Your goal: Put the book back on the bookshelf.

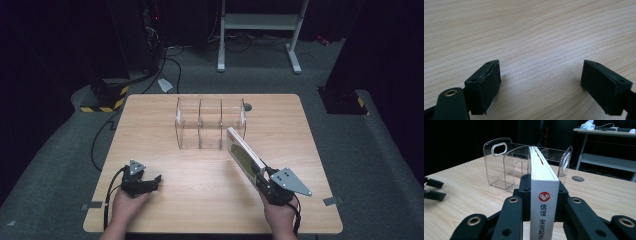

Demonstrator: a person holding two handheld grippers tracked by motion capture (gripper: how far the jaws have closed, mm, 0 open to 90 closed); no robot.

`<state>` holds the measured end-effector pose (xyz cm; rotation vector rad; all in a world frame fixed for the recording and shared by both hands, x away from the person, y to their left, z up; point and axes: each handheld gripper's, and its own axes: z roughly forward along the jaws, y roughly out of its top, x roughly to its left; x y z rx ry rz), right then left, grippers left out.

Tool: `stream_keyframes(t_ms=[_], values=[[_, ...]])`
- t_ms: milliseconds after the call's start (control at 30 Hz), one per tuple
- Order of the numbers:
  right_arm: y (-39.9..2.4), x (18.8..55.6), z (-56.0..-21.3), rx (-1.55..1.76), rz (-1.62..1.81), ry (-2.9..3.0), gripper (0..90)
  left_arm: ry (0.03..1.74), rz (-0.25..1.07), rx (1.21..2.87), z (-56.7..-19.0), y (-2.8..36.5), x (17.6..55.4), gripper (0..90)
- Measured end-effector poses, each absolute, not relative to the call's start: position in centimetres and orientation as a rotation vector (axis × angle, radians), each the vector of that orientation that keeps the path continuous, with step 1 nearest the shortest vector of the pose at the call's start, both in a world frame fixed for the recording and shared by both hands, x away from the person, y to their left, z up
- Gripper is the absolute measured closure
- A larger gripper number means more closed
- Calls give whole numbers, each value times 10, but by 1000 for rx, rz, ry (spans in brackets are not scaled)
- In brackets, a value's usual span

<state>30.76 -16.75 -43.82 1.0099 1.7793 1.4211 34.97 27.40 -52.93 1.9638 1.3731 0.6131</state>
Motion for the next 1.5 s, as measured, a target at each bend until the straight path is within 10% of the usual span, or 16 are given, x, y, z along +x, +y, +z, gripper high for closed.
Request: stream_keyframes(t_ms=[1500], values=[[-108, 404, -424, 1121, 1245, 1657, 752, 1367, 607, 1976, -529, 274, 351, 163]])
